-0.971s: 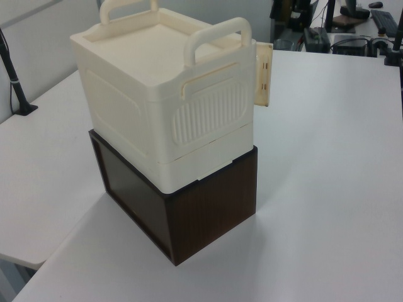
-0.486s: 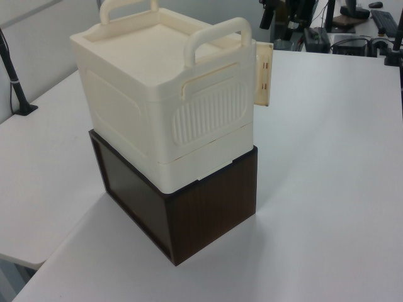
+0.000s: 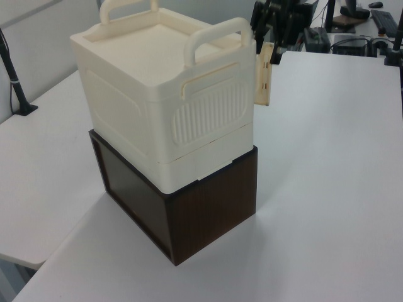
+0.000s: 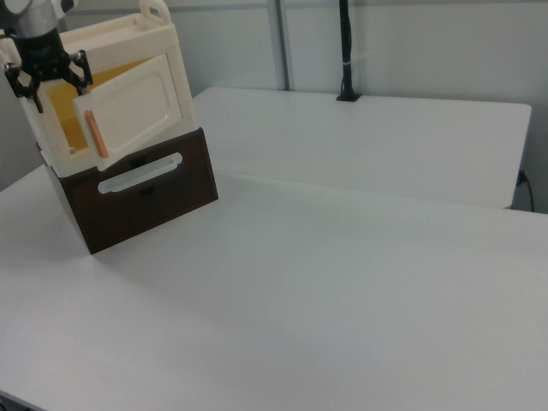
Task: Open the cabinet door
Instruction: 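Pull the door outward, swinging it open on its hinge, then release the door handle and lift the gripper away from the door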
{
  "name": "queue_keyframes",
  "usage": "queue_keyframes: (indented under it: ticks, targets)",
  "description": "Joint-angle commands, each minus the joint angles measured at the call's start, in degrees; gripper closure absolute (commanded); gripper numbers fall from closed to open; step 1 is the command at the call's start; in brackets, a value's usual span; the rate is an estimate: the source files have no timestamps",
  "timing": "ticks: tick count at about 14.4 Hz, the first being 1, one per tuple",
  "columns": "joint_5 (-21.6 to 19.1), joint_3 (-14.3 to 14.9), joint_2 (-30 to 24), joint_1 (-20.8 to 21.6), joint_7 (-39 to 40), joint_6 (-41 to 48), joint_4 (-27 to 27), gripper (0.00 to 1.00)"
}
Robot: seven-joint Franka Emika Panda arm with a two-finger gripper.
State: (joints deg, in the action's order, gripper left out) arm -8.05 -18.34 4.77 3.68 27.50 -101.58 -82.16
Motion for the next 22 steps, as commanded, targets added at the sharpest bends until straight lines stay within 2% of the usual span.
queue_keyframes:
  ticks: [1, 3, 4, 5, 7, 10, 13, 15, 16, 17, 19, 22]
  targets:
    - [-0.12, 0.24, -0.20, -4.36, -0.52, -2.40, -2.83, 0.18]
    - [0.14, 0.93, -0.29, -8.14, -0.60, -2.22, -2.74, 0.18]
    - [0.23, 2.25, -0.29, -8.94, -0.60, -2.14, -2.66, 0.16]
    - [0.32, 3.48, -0.29, -8.95, -0.69, -2.05, -2.65, 0.15]
    - [1.71, 4.10, -0.29, -9.04, -1.47, -1.52, -2.92, 0.15]
    - [6.02, 5.16, 0.06, -9.48, -5.77, 0.76, -3.62, 0.16]
    - [13.22, 5.16, 2.52, -9.39, -14.73, 5.85, -3.27, 0.14]
    - [13.50, 5.25, 2.70, -9.74, -17.73, 7.96, -3.44, 0.02]
    - [13.50, 5.25, 2.35, -10.35, -19.65, 10.32, -3.45, 0.00]
    - [13.50, 5.42, 2.09, -10.53, -20.72, 11.04, -3.53, 0.00]
    - [13.50, 8.14, 1.30, -9.75, -24.40, 11.49, -3.62, 0.00]
    - [13.50, 8.58, -0.37, -9.74, -30.38, 10.61, -6.16, 0.00]
